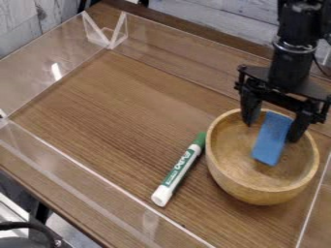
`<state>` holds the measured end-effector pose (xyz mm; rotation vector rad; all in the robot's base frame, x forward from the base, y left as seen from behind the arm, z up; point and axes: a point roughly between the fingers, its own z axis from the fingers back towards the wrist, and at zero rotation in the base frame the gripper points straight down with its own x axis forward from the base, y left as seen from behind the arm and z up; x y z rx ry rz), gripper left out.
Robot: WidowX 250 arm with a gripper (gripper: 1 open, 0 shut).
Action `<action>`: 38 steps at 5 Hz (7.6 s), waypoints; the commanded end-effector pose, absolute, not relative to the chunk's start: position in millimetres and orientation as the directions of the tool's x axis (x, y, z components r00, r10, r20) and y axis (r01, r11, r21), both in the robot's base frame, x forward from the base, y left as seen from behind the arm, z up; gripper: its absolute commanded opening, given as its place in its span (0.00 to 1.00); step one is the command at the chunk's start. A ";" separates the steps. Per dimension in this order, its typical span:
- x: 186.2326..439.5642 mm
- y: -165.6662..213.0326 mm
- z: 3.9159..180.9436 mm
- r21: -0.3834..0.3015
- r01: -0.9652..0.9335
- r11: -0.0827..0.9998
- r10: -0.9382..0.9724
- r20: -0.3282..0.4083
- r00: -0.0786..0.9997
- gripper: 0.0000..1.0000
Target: Remove the blue block from inside the brown bowl and put it on the table
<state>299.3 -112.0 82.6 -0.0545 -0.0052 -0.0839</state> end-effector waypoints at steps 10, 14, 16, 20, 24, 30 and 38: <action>307.3 -128.0 81.7 -0.108 0.100 0.989 -0.084 0.146 0.986 1.00; 304.3 -120.6 98.9 -0.095 0.105 0.990 -0.093 0.123 0.988 0.00; 303.1 -115.0 117.2 -0.088 0.106 0.990 -0.095 0.118 0.988 0.00; 298.5 -65.2 176.1 -0.071 0.069 0.995 -0.057 0.154 0.986 0.00; 267.2 29.1 169.0 -0.050 0.081 0.995 -0.071 0.174 0.982 0.00; 260.4 27.0 106.6 -0.003 0.079 0.997 -0.078 0.150 0.986 0.00; 279.9 31.2 123.2 -0.067 0.057 0.996 -0.044 0.182 0.982 1.00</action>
